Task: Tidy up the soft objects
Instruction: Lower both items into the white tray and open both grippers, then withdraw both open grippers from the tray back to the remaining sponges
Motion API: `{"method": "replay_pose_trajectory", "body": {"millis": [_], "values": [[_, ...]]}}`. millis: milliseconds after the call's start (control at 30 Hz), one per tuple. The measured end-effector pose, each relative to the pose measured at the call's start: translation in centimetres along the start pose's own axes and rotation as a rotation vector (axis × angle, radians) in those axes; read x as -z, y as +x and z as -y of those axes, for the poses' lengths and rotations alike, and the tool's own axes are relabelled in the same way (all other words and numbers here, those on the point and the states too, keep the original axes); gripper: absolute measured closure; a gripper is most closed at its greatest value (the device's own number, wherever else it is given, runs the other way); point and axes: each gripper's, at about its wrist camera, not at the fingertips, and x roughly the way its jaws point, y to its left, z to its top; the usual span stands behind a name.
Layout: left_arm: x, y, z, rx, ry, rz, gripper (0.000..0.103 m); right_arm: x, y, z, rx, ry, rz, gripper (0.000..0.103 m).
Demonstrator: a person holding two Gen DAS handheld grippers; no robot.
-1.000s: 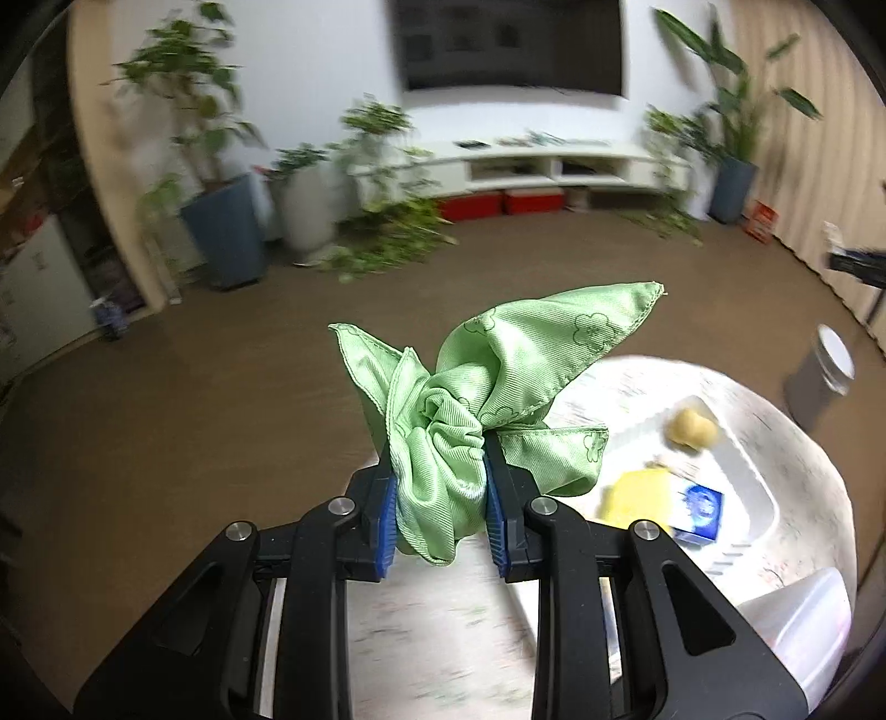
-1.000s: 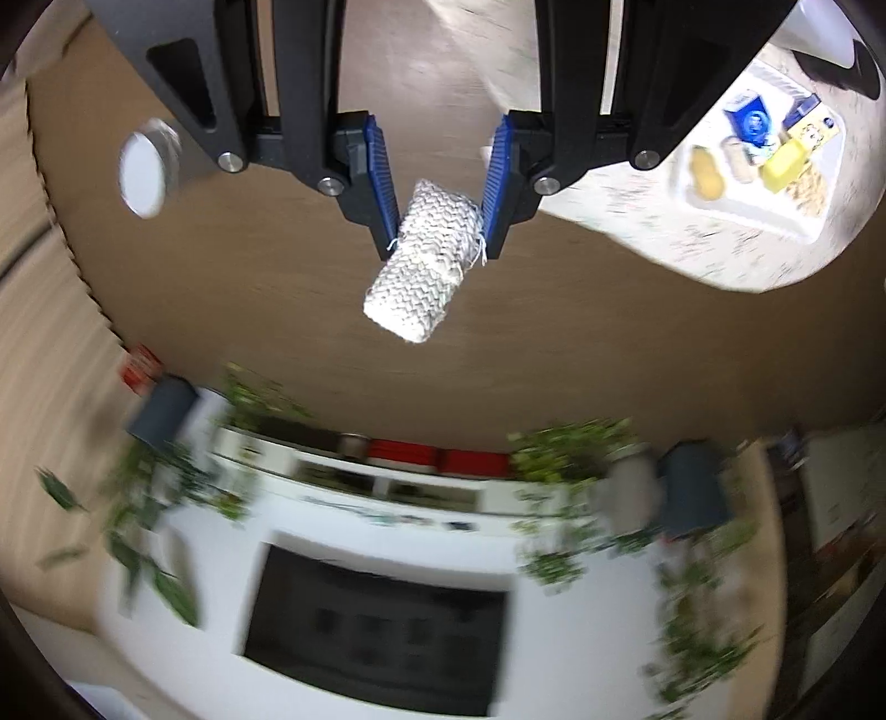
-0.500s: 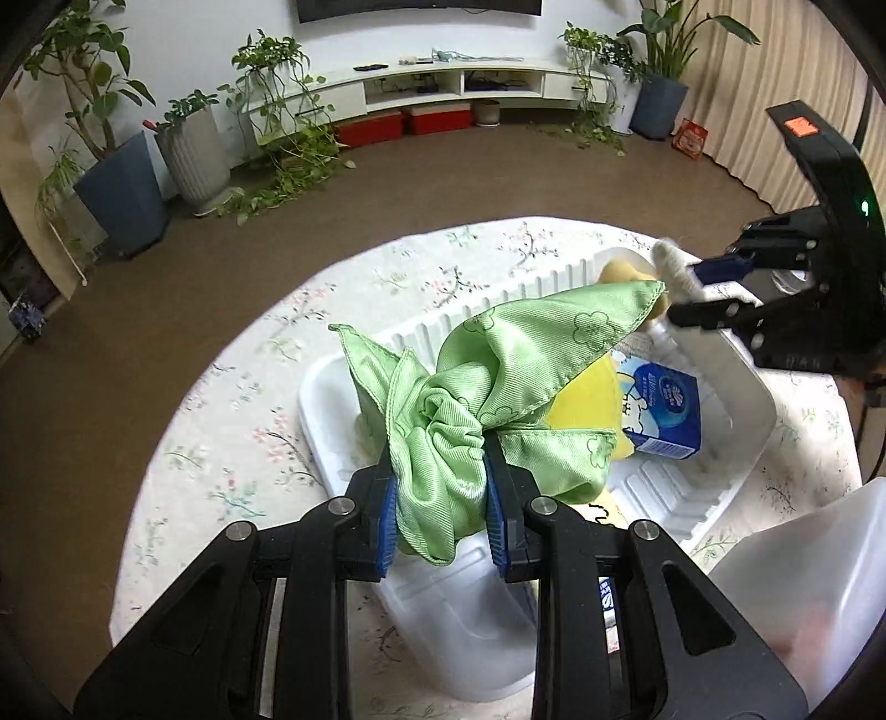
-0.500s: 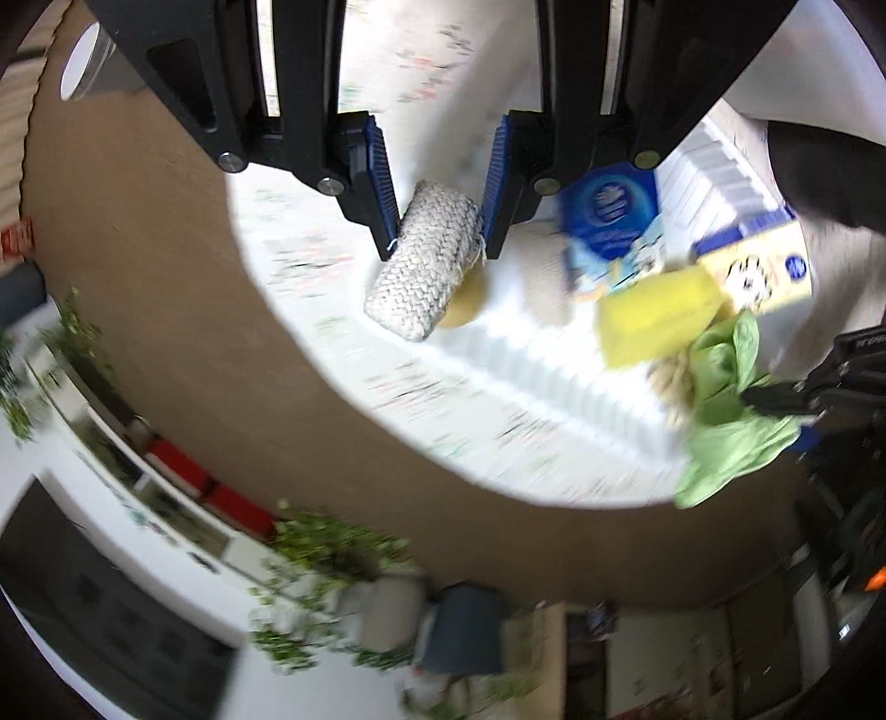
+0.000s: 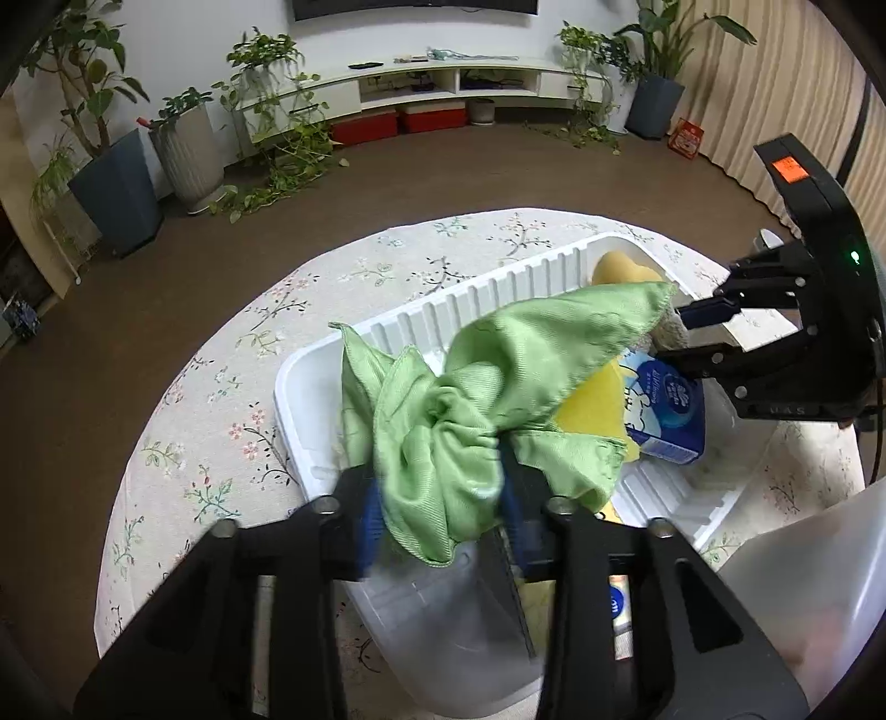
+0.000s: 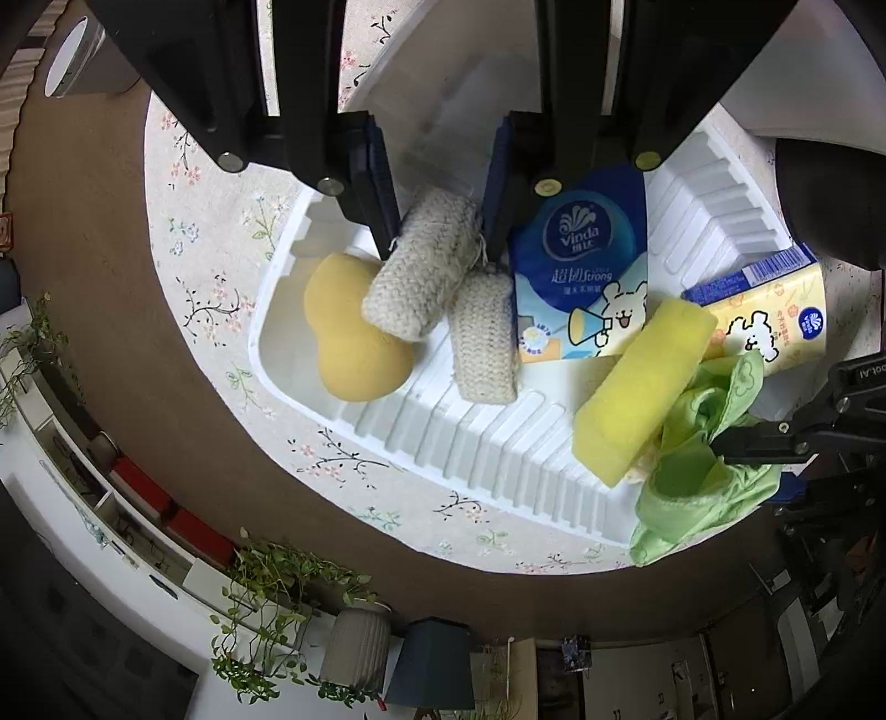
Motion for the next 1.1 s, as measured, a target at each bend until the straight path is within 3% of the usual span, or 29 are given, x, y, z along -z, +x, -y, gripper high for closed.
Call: {"method": "replay_pose_trajectory", "body": {"millis": [100, 233, 300, 367, 467, 867, 1000, 1100], "values": [[0.2, 0.3, -0.1, -0.004, -0.002, 0.000, 0.040, 0.1, 0.1, -0.4, 0.007, 0.002, 0.006, 0.067], [0.5, 0.3, -0.3, -0.009, -0.012, 0.002, 0.020, 0.3, -0.2, -0.2, 0.016, 0.011, 0.017, 0.043], [0.5, 0.0, -0.5, -0.012, -0.024, 0.007, 0.006, 0.3, -0.7, -0.1, 0.016, 0.009, 0.027, 0.036], [0.4, -0.6, -0.8, -0.014, -0.034, 0.021, 0.000, 0.4, -1.5, 0.0, 0.013, 0.016, 0.046, 0.027], [0.2, -1.7, -1.0, -0.021, -0.043, 0.039, 0.000, 0.4, -2.5, 0.5, 0.011, 0.027, 0.074, 0.018], [-0.8, -5.8, -1.4, -0.093, -0.044, 0.103, 0.000, -0.9, -5.8, 0.6, 0.068, 0.033, 0.143, 0.008], [-0.3, -8.5, -3.5, -0.125, -0.107, 0.145, 0.000, -0.5, -8.0, 2.5, 0.099, 0.094, 0.180, 0.007], [0.5, -11.0, -5.5, -0.156, -0.166, 0.177, 0.000, 0.4, -10.5, 4.7, 0.131, 0.154, 0.212, 0.000]]}}
